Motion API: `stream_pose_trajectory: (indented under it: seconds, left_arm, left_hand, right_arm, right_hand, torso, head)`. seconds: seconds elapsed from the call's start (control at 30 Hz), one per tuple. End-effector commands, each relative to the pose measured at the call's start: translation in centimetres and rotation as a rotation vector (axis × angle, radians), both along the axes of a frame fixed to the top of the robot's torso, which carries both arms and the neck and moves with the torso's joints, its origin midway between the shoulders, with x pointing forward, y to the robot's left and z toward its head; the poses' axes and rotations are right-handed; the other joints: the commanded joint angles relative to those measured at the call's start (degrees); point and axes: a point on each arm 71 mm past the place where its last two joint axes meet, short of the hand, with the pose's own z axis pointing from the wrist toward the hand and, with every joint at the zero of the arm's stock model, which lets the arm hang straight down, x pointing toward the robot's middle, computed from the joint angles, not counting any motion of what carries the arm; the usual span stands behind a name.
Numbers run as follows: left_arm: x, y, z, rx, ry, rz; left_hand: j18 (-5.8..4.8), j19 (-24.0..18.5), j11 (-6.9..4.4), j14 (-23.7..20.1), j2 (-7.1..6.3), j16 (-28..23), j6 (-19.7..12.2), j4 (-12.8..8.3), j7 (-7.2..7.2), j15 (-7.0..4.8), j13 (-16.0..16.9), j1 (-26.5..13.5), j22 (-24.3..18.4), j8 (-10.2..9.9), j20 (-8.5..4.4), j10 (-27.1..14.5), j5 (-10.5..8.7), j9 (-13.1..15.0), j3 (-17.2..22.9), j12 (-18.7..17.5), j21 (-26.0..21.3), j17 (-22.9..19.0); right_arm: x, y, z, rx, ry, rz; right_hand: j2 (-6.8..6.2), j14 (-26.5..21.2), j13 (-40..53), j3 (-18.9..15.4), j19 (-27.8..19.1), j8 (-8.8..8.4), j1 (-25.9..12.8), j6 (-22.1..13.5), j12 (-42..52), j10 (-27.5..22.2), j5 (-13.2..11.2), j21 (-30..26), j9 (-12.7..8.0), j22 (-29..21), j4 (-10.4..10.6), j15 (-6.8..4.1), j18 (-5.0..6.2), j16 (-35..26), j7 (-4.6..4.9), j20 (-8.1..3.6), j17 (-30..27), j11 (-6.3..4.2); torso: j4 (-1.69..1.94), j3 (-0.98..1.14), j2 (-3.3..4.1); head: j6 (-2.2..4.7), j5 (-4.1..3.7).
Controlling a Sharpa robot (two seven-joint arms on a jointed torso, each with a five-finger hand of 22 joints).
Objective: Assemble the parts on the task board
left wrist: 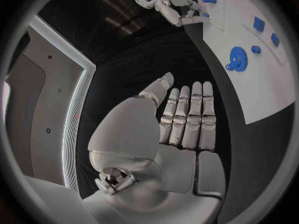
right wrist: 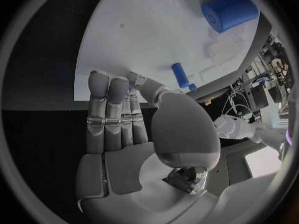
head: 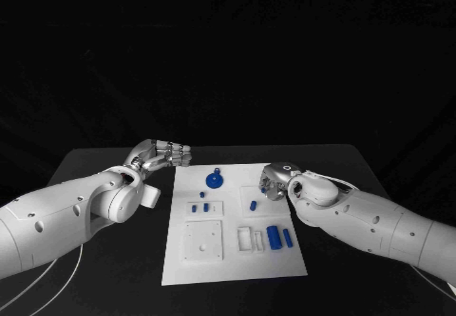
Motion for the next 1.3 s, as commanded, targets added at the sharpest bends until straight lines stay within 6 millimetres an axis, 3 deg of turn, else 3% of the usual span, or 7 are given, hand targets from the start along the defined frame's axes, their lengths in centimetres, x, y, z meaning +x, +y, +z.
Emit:
stream_pose_trajectory:
  seconds: [0.03, 0.53, 0.73, 0.9, 1.2, 1.3]
  left_arm:
    - [0.0, -0.1, 0.1, -0.01, 0.001, -0.011]
    - [0.2, 0.3, 0.0, -0.004, 0.003, 0.001]
    - [0.2, 0.3, 0.0, -0.003, 0.003, 0.002]
    - [0.2, 0.4, 0.0, -0.003, 0.003, 0.003]
    - [0.2, 0.1, 0.0, -0.004, 0.002, 0.0]
    - [0.2, 0.0, 0.0, -0.004, 0.002, 0.0]
  left_hand:
    - [0.41, 0.25, 0.01, 0.18, 0.6, -0.23, -0.1, -0.02, 0.39, -0.2, -0.01, 0.17, -0.05, 0.01, 0.04, -0.38, -0.08, -0.06, -0.34, 0.0, 0.39, 0.03]
    - [0.41, 0.22, 0.05, 0.16, 0.69, -0.23, -0.12, -0.13, 0.43, -0.2, -0.01, 0.33, -0.04, 0.02, 0.02, -0.53, -0.06, -0.06, -0.39, 0.0, 0.43, 0.02]
    - [0.41, 0.22, 0.05, 0.16, 0.69, -0.23, -0.12, -0.13, 0.43, -0.2, -0.01, 0.33, -0.04, 0.02, 0.02, -0.53, -0.06, -0.06, -0.39, 0.0, 0.43, 0.02]
    - [0.41, 0.22, 0.05, 0.16, 0.69, -0.23, -0.12, -0.13, 0.43, -0.2, -0.01, 0.33, -0.04, 0.02, 0.02, -0.53, -0.06, -0.06, -0.39, 0.0, 0.43, 0.02]
    - [0.42, 0.17, 0.06, 0.15, 0.75, -0.24, -0.11, -0.2, 0.43, -0.21, -0.01, 0.43, 0.15, 0.02, 0.0, -0.53, -0.01, -0.06, -0.38, 0.0, 0.5, 0.02]
    - [0.42, 0.17, 0.06, 0.15, 0.75, -0.24, -0.11, -0.2, 0.43, -0.21, -0.01, 0.43, 0.15, 0.02, 0.0, -0.53, -0.01, -0.06, -0.38, 0.0, 0.5, 0.02]
  right_arm:
    - [-0.2, -0.1, -0.1, 0.01, 0.025, -0.009]
    - [0.0, -0.5, 2.5, 0.085, 0.015, -0.018]
    - [-0.2, -0.4, 3.1, 0.107, 0.009, -0.014]
    - [-0.8, 0.7, 4.0, 0.135, -0.003, 0.019]
    - [-2.6, 4.4, 5.4, 0.164, -0.025, 0.122]
    - [-3.3, 5.7, 5.6, 0.16, -0.035, 0.159]
  right_hand:
    - [0.37, 0.06, 0.07, 0.02, 0.33, 0.32, -0.17, 0.5, -0.05, 0.39, -0.17, -0.24, 0.03, 0.11, -0.3, -0.25, 0.56, -0.13, -0.01, -0.2, 0.06, -0.13]
    - [0.73, 0.07, 0.07, -0.33, 0.63, 0.32, -0.15, 0.49, -0.06, 0.34, -1.17, -0.85, 0.04, 0.92, -0.43, -0.25, 0.54, -0.18, 0.02, -0.19, 0.09, -0.15]
    - [0.73, 0.07, 0.07, -0.33, 0.63, 0.32, -0.15, 0.49, -0.06, 0.34, -1.17, -0.85, 0.04, 0.92, -0.43, -0.25, 0.54, -0.18, 0.02, -0.19, 0.09, -0.15]
    - [0.74, 0.08, 0.07, -0.34, 0.66, 0.32, -0.14, 0.5, -0.06, 0.35, -1.16, -0.9, 0.04, 1.0, -0.44, -0.25, 0.54, -0.18, 0.02, -0.19, 0.09, -0.15]
    - [0.86, 0.1, 0.07, -0.51, 0.87, 0.32, -0.06, 0.52, -0.06, 0.37, -1.19, -1.29, 0.04, 1.59, -0.53, -0.25, 0.53, -0.16, 0.01, -0.18, 0.15, -0.14]
    - [0.86, 0.1, 0.07, -0.51, 0.87, 0.32, -0.06, 0.52, -0.06, 0.37, -1.19, -1.29, 0.04, 1.59, -0.53, -0.25, 0.53, -0.16, 0.01, -0.18, 0.15, -0.14]
  torso:
    - [-0.01, -0.04, -0.04]
    - [-0.11, 0.03, -0.02]
    - [0.01, -0.01, -0.01]
    - [-0.06, -0.04, 0.0]
    - [0.05, -0.12, -0.11]
    - [-0.04, -0.23, -0.19]
  head:
    - [0.01, 0.06]
    - [0.3, 0.0]
    - [0.34, 0.09]
    - [0.23, 0.61]
    - [0.07, 1.84]
    - [-0.08, 2.97]
